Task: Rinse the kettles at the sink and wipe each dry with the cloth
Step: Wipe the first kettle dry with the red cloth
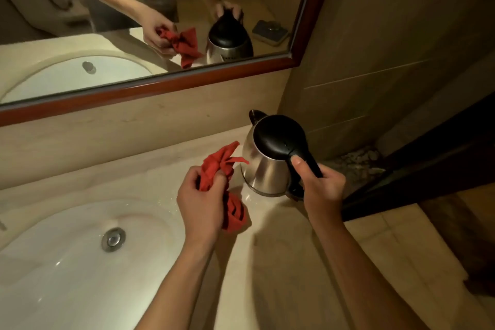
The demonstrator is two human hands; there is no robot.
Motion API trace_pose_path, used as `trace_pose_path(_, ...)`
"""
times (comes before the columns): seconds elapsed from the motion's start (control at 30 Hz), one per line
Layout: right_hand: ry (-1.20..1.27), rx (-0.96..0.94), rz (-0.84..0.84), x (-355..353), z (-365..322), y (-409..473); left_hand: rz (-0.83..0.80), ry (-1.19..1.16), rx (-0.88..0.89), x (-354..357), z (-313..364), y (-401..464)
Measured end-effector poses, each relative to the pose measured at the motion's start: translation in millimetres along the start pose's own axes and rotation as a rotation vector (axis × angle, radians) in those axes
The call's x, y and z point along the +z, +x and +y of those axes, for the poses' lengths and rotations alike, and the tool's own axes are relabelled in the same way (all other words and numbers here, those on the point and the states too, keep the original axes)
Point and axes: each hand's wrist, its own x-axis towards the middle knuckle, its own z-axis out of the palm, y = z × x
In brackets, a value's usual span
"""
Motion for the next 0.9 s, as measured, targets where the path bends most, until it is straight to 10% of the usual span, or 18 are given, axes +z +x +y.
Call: trace_pose_path(0.9, 0.036, 0.026, -0.018, 23.9, -8.2, 47.8, 0.009, -0.126, -0.044, -15.4, -3.1, -5.1)
